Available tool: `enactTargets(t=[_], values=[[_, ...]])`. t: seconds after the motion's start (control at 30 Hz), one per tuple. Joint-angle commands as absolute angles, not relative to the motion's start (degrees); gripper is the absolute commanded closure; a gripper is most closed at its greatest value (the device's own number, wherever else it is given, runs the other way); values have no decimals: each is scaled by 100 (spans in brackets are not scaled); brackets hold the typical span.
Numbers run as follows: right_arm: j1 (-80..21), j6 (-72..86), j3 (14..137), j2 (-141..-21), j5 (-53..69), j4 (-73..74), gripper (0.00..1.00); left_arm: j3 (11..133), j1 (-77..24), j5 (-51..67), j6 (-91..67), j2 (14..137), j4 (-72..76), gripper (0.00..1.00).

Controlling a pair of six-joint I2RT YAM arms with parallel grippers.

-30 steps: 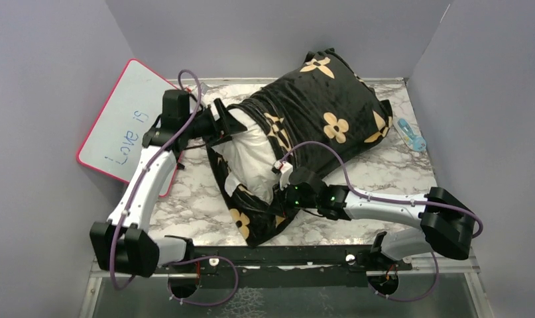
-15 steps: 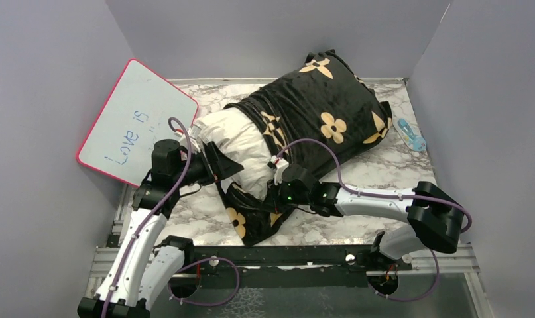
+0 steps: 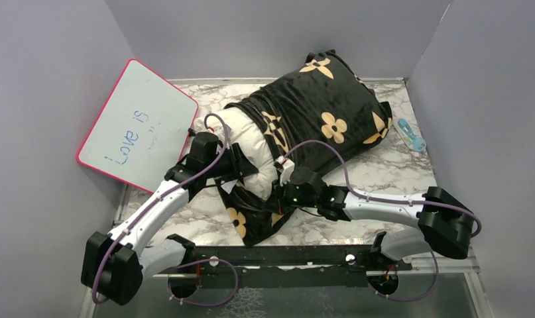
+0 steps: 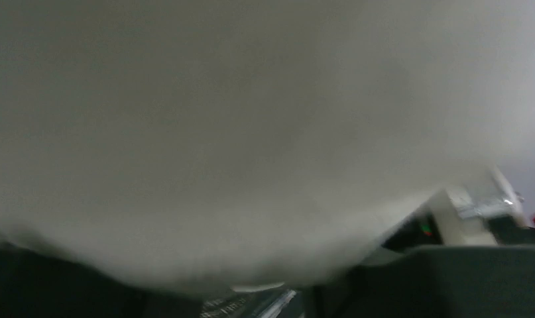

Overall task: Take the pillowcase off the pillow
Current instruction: Remove the pillow from the pillowcase.

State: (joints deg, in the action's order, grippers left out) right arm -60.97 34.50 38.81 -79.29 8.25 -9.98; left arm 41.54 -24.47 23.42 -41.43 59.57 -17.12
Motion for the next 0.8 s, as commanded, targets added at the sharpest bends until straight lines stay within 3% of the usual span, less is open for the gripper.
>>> enactTargets(t=[0.0,0.03,0.07,0.43,0.77], values=[[-6248,3449,3664,-7542,1569,-1368,91,4432,-2549,1943,-4245,6423,-878,77],[-6249,3337,3645,-7466,1629,-1348,91,4529,-2557,1961,-4237,6493,-806,93],[-6249,3191,3656,-7429,1702,-1288,91,4654,-2557,2007,-4230,6562,-767,100],[-6693,1411,4352,-8133,2511,1154,99,7441,-2494,2083,-4052,7683,-1587,100],[-6864,1293,4265,-8348,2038,1977,99,7884,-1921,2767,-4700,7785,-1297,100]])
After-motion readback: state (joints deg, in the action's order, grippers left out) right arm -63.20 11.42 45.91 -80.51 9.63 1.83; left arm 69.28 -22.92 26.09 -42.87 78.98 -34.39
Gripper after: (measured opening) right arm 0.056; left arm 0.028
